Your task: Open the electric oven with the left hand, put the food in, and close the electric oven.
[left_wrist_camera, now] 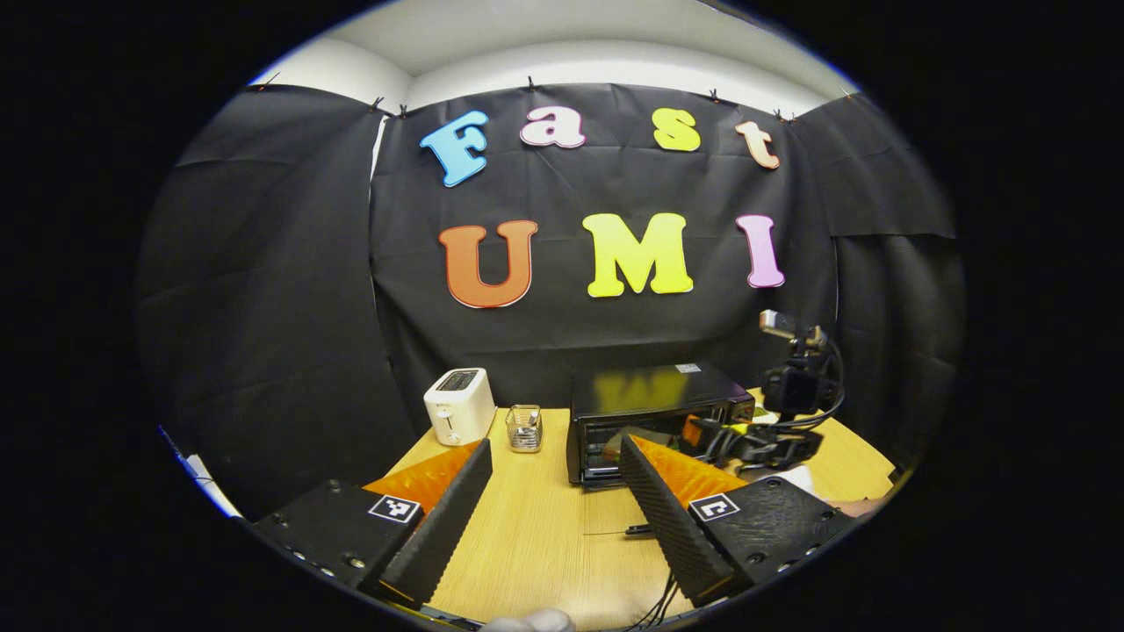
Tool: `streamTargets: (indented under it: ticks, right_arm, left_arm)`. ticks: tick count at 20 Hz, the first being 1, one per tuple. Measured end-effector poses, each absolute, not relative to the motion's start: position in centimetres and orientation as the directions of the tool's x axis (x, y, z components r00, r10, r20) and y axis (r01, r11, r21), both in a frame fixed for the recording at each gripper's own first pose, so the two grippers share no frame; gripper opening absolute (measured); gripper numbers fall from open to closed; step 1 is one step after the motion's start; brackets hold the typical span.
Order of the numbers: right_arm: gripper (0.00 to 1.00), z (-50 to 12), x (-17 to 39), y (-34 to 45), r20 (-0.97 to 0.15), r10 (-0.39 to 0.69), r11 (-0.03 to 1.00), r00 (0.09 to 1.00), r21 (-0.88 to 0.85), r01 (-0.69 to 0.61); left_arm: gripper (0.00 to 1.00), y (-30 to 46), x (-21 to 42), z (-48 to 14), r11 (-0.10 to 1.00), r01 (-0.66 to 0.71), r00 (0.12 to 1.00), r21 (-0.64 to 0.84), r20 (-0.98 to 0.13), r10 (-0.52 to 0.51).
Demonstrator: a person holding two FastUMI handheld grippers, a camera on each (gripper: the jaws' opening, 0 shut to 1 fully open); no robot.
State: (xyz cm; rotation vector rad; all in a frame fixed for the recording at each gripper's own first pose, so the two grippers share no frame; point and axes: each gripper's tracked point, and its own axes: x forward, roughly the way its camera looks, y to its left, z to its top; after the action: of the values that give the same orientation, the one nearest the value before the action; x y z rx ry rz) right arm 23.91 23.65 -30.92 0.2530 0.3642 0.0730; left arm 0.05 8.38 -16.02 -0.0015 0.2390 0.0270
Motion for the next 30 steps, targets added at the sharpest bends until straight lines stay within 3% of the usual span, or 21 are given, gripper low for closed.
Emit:
streamTargets:
  ticks: [4, 8, 9, 10, 14, 23, 30]
  right_arm:
    - [1.0, -24.1, 20.0, 17.9, -0.264, 0.104, 0.991, 0.959, 0.112, -0.076]
    - [1.0, -18.3, 15.6, 12.7, -0.191, 0.099, 0.993, 0.977, 0.08, -0.085]
    - [0.9, -17.4, 14.5, 11.2, -0.182, 0.083, 0.995, 0.98, 0.076, -0.07]
    - [1.0, -16.3, 13.3, 9.8, -0.168, 0.077, 0.995, 0.983, 0.078, -0.064]
    - [1.0, -13.7, 9.8, 5.6, -0.163, 0.057, 0.997, 0.985, 0.065, -0.047]
    - [1.0, -10.6, 4.2, -3.2, -0.177, -0.052, 0.996, 0.983, 0.056, 0.063]
    - [1.0, -11.7, 2.7, -6.7, -0.226, -0.128, 0.99, 0.966, 0.026, 0.137]
  left_arm:
    - [0.95, 8.2, -0.1, -17.9, 0.999, -0.049, 0.968, -0.002, -0.245, 0.047]
    - [0.96, 7.1, 0.1, -21.8, 0.998, -0.061, 0.954, 0.003, -0.294, 0.059]
    - [0.95, 6.5, 0.3, -22.9, 0.998, -0.056, 0.951, 0.013, -0.305, 0.057]
    - [0.96, 5.8, 0.4, -23.6, 0.999, -0.046, 0.95, 0.025, -0.308, 0.051]
    - [0.95, 1.5, 0.9, -27.2, 1.0, 0.002, 0.939, 0.002, -0.343, -0.001]
    - [0.96, -4.7, 3.0, -36.3, 0.997, 0.061, 0.882, -0.055, -0.465, -0.079]
    - [0.96, -7.7, 4.1, -42.1, 0.993, 0.094, 0.833, -0.072, -0.541, -0.118]
